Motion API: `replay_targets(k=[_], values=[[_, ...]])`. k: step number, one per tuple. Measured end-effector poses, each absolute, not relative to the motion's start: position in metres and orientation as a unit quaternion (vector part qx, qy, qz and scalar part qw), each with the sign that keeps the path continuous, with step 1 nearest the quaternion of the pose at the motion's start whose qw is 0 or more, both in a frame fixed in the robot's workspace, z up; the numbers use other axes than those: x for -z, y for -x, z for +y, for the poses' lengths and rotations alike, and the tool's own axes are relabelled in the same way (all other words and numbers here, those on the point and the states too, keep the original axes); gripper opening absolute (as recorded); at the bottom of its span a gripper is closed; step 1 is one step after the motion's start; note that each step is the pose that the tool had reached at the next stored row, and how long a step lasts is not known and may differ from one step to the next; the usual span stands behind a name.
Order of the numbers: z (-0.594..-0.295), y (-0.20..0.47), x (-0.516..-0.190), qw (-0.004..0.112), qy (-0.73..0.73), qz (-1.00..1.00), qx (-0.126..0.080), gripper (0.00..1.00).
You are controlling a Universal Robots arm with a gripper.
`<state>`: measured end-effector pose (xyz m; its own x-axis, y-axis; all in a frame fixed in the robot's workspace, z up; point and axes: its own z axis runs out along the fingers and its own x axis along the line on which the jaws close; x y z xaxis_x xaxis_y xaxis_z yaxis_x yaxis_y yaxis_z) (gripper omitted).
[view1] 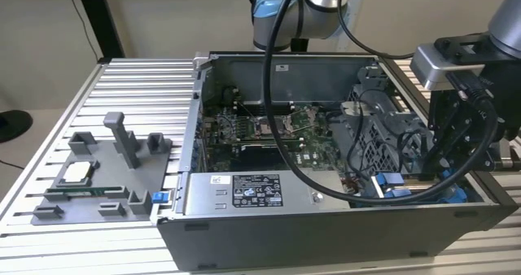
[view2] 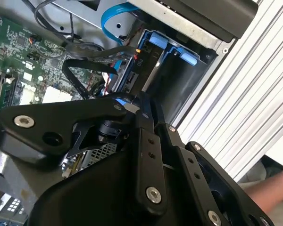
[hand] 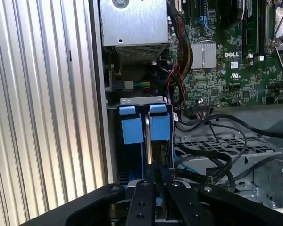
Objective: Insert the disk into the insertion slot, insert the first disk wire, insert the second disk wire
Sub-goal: 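Insert the second disk wire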
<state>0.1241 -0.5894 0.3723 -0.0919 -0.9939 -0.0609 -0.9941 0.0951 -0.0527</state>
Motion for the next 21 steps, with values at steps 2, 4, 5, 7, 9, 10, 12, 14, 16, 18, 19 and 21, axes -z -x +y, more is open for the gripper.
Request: replay_targets(k=[2, 4, 5, 7, 9, 10, 12, 14, 16, 18, 19, 21], values=[[-0.589, -0.124, -0.372, 0.040, 0.673, 0.739, -0.001, 0.00], [-0.589, -0.124, -0.371, 0.040, 0.673, 0.739, -0.001, 0.00], [-0.589, -0.124, -0.371, 0.040, 0.673, 0.739, -0.001, 0.00], [-0.589, -0.124, -0.369, 0.040, 0.673, 0.739, -0.001, 0.00], [-0.589, -0.124, -0.368, 0.040, 0.673, 0.739, -0.001, 0.00], [-0.589, -0.124, -0.367, 0.040, 0.673, 0.739, -0.001, 0.00], [-0.587, -0.124, -0.366, 0.042, 0.673, 0.739, 0.000, 0.00], [-0.585, -0.124, -0.364, 0.046, 0.673, 0.739, 0.004, 0.00], [-0.582, -0.124, -0.363, 0.049, 0.673, 0.738, 0.007, 0.00], [-0.580, -0.124, -0.361, 0.053, 0.673, 0.738, 0.010, 0.00], [-0.579, -0.124, -0.359, 0.054, 0.673, 0.738, 0.011, 0.00], [-0.578, -0.124, -0.357, 0.055, 0.673, 0.737, 0.013, 0.00]])
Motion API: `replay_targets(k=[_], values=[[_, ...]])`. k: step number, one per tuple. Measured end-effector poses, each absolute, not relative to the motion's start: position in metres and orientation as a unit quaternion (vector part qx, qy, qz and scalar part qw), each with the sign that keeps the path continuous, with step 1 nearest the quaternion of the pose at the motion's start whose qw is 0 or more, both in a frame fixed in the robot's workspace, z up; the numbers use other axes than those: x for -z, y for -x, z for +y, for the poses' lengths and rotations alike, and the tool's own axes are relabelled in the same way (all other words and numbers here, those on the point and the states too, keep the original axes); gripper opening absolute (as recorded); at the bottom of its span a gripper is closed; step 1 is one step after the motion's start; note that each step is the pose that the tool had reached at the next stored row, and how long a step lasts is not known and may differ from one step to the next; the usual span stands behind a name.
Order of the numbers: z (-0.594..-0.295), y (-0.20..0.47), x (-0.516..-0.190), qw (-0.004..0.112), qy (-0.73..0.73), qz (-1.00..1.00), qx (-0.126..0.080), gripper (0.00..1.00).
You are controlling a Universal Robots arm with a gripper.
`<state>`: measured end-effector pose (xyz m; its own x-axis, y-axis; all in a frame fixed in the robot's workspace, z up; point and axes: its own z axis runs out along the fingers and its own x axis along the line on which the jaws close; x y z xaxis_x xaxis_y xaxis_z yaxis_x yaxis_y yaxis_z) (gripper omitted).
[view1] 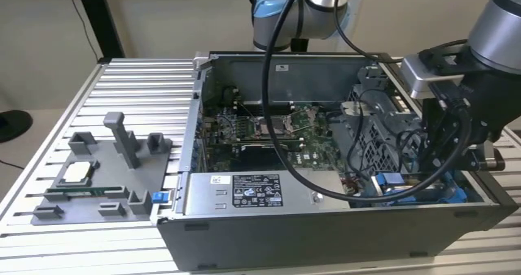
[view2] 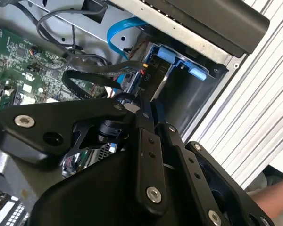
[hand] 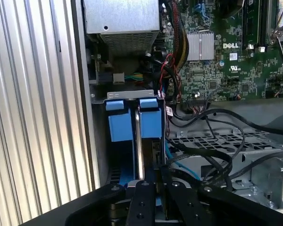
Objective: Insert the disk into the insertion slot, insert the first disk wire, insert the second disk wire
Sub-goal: 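Insert the second disk wire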
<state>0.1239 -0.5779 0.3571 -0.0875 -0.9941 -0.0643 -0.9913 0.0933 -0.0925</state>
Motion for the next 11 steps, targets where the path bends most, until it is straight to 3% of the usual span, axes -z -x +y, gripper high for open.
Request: replay_targets(k=[11], values=[[-0.5743, -0.1221, -0.3513, 0.060, 0.675, 0.735, 0.017, 0.00]])
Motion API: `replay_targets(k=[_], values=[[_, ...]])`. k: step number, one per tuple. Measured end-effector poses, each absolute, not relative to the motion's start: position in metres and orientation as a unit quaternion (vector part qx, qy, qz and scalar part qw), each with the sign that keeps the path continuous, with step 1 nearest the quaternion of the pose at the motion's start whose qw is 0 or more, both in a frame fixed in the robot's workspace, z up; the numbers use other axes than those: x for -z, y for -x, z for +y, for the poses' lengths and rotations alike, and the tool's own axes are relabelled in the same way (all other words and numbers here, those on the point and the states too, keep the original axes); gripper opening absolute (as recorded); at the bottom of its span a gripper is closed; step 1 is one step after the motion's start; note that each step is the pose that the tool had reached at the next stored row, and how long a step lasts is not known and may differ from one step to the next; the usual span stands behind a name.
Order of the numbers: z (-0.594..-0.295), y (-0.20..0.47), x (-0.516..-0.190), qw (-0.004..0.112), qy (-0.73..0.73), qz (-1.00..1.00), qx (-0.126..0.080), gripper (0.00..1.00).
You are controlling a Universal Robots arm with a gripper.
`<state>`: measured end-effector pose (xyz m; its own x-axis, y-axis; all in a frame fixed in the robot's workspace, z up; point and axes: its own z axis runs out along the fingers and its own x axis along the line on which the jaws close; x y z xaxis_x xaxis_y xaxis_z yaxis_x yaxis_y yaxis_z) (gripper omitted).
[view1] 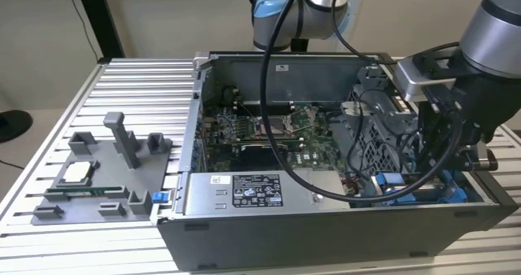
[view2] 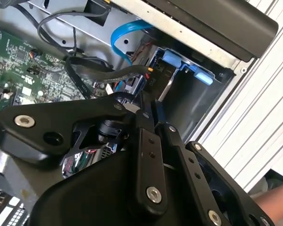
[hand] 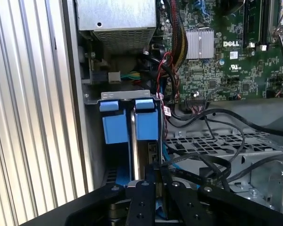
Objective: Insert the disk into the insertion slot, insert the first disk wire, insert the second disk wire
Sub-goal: 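Insert the second disk wire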
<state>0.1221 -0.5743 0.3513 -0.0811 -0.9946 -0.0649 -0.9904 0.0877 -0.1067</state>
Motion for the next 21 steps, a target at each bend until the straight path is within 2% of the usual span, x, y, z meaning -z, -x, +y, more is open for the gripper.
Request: replay_targets(k=[14, 21], values=[[-0.5737, -0.1192, -0.3442, 0.065, 0.677, 0.733, 0.022, 0.00], [-0.5728, -0.1178, -0.3430, 0.073, 0.678, 0.731, 0.029, 0.00]])
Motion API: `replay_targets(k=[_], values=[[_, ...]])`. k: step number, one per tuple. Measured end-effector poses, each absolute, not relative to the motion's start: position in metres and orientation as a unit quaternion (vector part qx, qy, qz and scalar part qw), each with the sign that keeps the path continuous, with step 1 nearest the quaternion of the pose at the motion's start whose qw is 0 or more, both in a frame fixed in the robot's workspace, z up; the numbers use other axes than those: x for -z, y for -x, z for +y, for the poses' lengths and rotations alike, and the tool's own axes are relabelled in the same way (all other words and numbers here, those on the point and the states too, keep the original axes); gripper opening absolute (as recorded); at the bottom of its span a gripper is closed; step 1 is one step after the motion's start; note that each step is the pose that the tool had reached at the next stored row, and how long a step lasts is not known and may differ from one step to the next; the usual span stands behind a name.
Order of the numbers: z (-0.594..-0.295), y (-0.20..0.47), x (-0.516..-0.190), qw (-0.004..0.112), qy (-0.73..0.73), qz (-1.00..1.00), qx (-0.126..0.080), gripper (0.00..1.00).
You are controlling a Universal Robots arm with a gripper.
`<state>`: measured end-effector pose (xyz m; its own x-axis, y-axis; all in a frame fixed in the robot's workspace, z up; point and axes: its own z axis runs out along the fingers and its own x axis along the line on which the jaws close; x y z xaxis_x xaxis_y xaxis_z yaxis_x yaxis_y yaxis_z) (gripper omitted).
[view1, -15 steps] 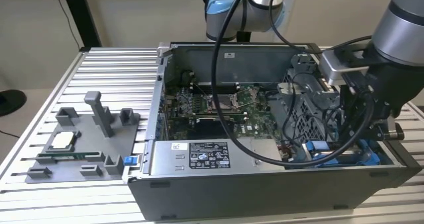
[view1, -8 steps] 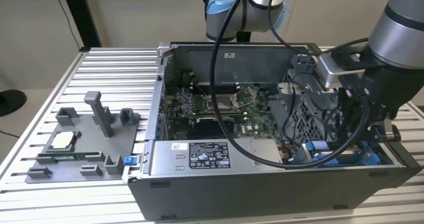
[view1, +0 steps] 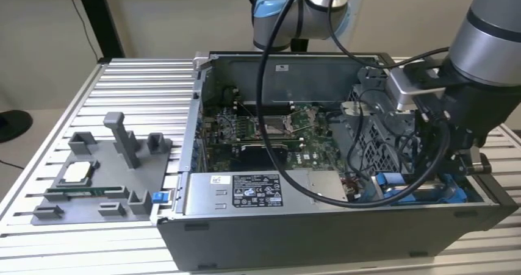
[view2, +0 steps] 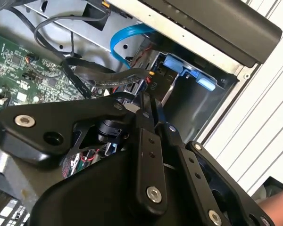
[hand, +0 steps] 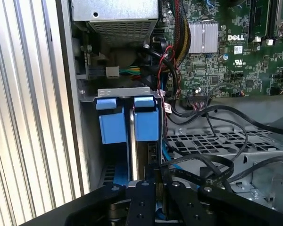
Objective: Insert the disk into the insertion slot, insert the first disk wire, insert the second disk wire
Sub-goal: 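Insert the second disk wire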
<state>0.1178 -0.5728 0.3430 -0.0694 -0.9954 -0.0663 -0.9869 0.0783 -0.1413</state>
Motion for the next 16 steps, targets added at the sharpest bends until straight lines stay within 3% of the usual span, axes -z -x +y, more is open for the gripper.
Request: replay_targets(k=[16], values=[[-0.5723, -0.1148, -0.3346, 0.078, 0.680, 0.728, 0.035, 0.00]])
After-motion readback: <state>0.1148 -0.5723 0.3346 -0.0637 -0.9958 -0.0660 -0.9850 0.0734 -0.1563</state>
